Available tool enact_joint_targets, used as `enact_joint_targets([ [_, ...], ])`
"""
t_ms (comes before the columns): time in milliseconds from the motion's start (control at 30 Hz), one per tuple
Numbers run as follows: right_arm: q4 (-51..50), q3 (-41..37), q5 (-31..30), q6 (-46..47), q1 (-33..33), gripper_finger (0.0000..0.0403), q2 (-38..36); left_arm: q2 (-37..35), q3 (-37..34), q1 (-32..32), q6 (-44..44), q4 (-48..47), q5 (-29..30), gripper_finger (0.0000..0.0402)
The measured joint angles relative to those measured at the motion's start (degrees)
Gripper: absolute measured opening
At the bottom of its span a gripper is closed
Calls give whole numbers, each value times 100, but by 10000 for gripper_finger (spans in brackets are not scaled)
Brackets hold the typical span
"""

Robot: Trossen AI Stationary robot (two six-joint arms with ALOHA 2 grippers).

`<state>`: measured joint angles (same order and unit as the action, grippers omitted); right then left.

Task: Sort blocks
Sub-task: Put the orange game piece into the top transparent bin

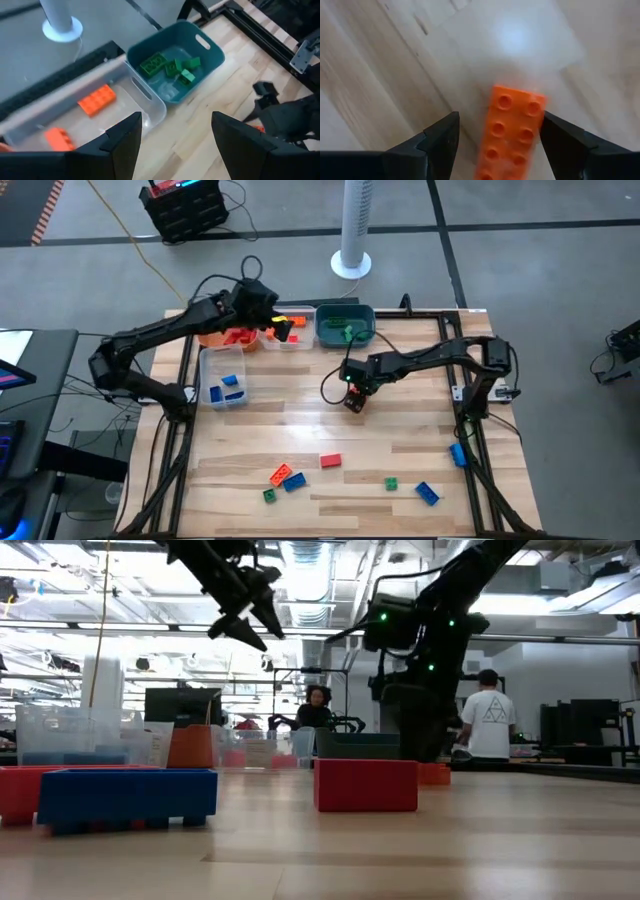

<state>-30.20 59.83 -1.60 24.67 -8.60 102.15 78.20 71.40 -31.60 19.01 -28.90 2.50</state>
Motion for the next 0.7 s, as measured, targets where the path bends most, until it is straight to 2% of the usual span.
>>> enact_joint_targets([
  [367,136,20,-160,535,124,266,255,-412,0,-345,-567,-311,-8,233],
  [467,93,15,-275,305,115,229,256,-412,0,-341,-693,-461,-16,233],
  [633,41,17,-324,-261,86,121,248,-412,0,-295,-616,-506,-38,233],
  [700,36,39,-289,-501,62,87,148,-412,0,-270,-544,-508,-218,233],
])
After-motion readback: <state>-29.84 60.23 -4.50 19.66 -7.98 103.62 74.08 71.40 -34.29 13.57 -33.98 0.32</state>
